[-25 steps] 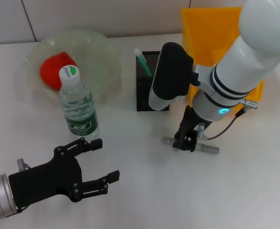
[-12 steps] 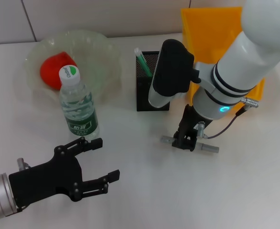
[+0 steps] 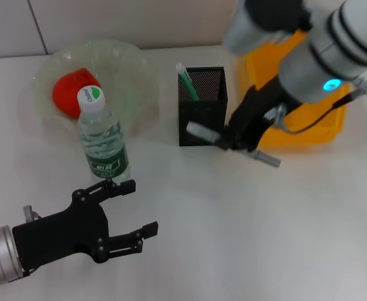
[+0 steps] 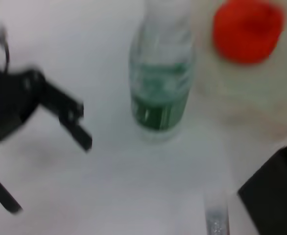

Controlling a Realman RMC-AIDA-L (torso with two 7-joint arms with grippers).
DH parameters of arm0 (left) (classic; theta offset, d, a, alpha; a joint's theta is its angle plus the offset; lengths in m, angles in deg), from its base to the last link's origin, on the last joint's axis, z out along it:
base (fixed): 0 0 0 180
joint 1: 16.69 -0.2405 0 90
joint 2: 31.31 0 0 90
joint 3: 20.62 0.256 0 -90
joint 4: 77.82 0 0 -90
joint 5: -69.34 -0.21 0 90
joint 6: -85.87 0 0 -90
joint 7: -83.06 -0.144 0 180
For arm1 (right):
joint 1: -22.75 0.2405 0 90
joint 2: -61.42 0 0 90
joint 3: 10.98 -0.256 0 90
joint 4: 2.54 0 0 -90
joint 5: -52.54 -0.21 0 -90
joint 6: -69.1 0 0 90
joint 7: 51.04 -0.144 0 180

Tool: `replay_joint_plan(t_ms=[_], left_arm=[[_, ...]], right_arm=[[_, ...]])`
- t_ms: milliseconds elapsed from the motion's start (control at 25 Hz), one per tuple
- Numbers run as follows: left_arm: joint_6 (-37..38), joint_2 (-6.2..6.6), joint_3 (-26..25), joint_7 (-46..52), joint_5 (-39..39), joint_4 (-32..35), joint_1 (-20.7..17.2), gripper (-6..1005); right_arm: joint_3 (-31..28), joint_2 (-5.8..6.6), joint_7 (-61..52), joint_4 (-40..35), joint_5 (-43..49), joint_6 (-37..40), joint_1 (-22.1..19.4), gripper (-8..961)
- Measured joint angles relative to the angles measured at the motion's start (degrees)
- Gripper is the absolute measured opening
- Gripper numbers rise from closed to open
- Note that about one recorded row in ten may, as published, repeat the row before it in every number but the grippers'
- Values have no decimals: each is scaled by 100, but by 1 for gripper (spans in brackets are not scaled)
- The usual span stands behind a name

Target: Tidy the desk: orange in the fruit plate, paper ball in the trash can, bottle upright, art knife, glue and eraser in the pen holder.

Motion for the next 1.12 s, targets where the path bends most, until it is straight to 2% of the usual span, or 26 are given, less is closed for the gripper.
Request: replay_joint_plan(t_ms=[40, 80, 120, 200, 280, 360, 400, 440, 480, 520, 560, 600, 760, 800, 840, 880, 920, 1000, 1040, 1080, 1120], left_arm=[[0, 0, 0, 0, 0, 0, 0, 866], [4, 0, -1, 2, 0, 0, 6, 866], [9, 1, -1, 3, 0, 0, 12, 866], [15, 2, -2, 4, 0, 0, 26, 866], [15, 0, -1, 4, 1, 0, 32, 866], [12, -3, -1, 5, 2, 0, 35, 866], [1, -7, -2, 6, 1, -1, 41, 866], [1, -7, -2, 6, 1, -1, 41, 866], [-4, -15, -2, 6, 1, -1, 54, 866], [-4, -15, -2, 6, 1, -1, 54, 866], [-5, -20, -1, 7, 2, -1, 64, 866], [-5, -20, -1, 7, 2, -1, 64, 866], [7, -21, -1, 9, 2, -1, 66, 866], [-2, -23, 0, 2, 2, -14, 68, 866], [-2, -23, 0, 2, 2, -14, 68, 866], [-4, -24, 12, -9, 2, -29, 72, 866], [-4, -24, 12, -9, 2, -29, 72, 866], [-5, -24, 34, -24, 2, -46, 76, 866], [-5, -24, 34, -24, 2, -46, 76, 866], [-6, -26, 34, -33, 1, -48, 76, 866], [-6, -26, 34, -33, 1, -48, 76, 866]], right_arm=[[0, 0, 0, 0, 0, 0, 0, 140], [-301, 4, 0, -502, -104, 125, -106, 139], [-301, 4, 0, -502, -104, 125, -106, 139], [-695, -4, 1, -1139, -232, -53, -347, 139], [-806, -8, 2, -1283, -340, -179, -439, 139], [-1045, -6, 87, -1444, -907, -631, -764, 140], [-1193, 0, 301, -1435, -1578, -1089, -1094, 140], [-1193, 0, 301, -1435, -1578, -1089, -1094, 140], [-1282, 3, 770, -1280, -2392, -1568, -1455, 140], [-1282, 3, 770, -1280, -2392, -1568, -1455, 140], [-1305, 3, 1253, -1077, -3077, -1866, -1730, 140], [-1305, 3, 1253, -1077, -3077, -1866, -1730, 140], [-1352, -5, 2746, -171, -4570, -2283, -2163, 138], [-1384, -1, 3710, 558, -5415, -2314, -2245, 137], [-1384, -1, 3710, 558, -5415, -2314, -2245, 137], [-1420, 8, 4723, 1353, -6249, -2273, -2242, 136], [-1420, 8, 4723, 1353, -6249, -2273, -2242, 136], [-1495, 16, 5942, 2492, -6932, -2227, -2098, 136], [-1495, 16, 5942, 2492, -6932, -2227, -2098, 136], [-1575, 16, 6388, 2979, -6987, -2212, -1954, 135], [-1575, 16, 6388, 2979, -6987, -2212, -1954, 135]])
